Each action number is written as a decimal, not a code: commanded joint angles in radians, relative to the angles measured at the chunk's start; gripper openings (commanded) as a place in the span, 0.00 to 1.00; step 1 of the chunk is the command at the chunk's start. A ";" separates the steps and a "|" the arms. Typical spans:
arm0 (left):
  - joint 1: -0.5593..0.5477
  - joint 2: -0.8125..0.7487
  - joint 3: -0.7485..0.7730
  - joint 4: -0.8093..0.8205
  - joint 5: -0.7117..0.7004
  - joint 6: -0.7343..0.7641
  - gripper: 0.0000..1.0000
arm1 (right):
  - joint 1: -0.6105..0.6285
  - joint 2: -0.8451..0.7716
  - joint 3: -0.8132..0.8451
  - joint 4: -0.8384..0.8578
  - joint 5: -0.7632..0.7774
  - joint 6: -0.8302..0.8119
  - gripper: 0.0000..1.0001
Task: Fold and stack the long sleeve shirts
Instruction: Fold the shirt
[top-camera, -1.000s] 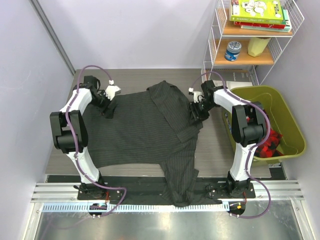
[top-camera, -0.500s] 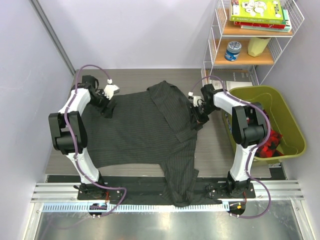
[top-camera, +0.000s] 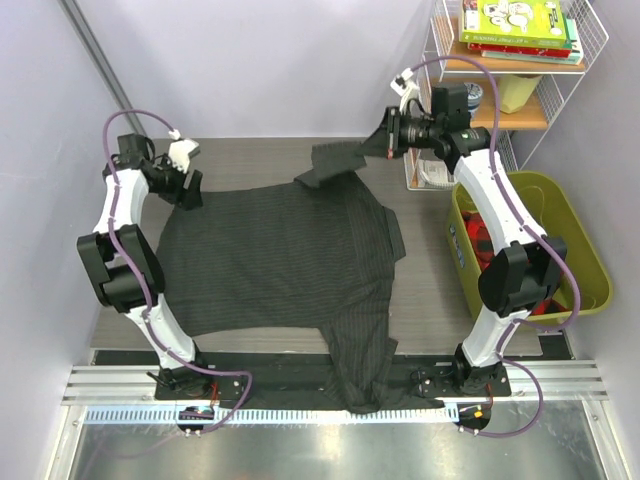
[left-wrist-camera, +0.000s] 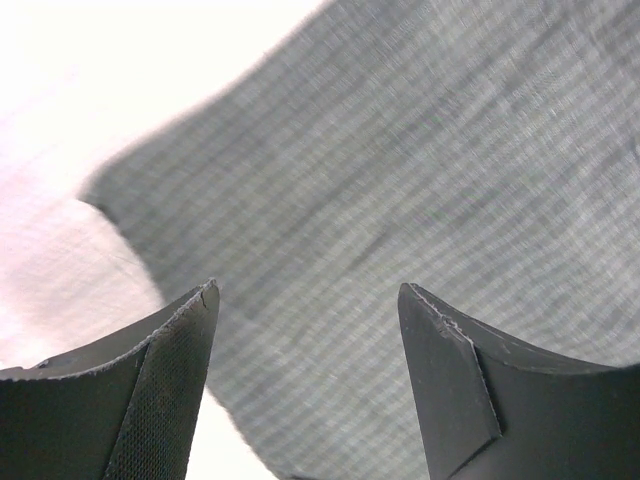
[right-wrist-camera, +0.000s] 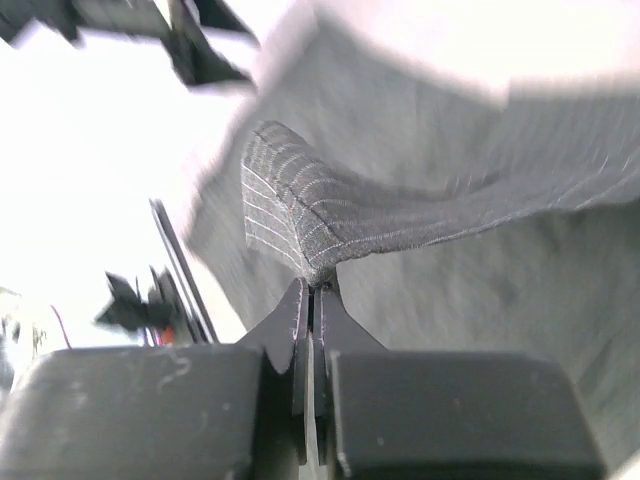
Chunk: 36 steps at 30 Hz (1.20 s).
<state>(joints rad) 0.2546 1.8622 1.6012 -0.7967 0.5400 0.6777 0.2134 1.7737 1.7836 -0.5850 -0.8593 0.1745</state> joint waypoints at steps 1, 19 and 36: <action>0.047 0.034 0.052 0.108 0.097 0.013 0.73 | -0.003 -0.002 0.094 0.308 -0.023 0.296 0.01; 0.095 0.451 0.490 0.008 0.106 0.388 0.57 | 0.012 0.116 0.281 0.541 0.006 0.499 0.01; 0.094 0.652 0.660 -0.022 0.032 0.471 0.41 | 0.012 0.122 0.306 0.541 0.000 0.511 0.01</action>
<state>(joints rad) 0.3428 2.4966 2.2059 -0.8154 0.5709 1.0916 0.2207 1.9121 2.0293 -0.0975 -0.8501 0.6624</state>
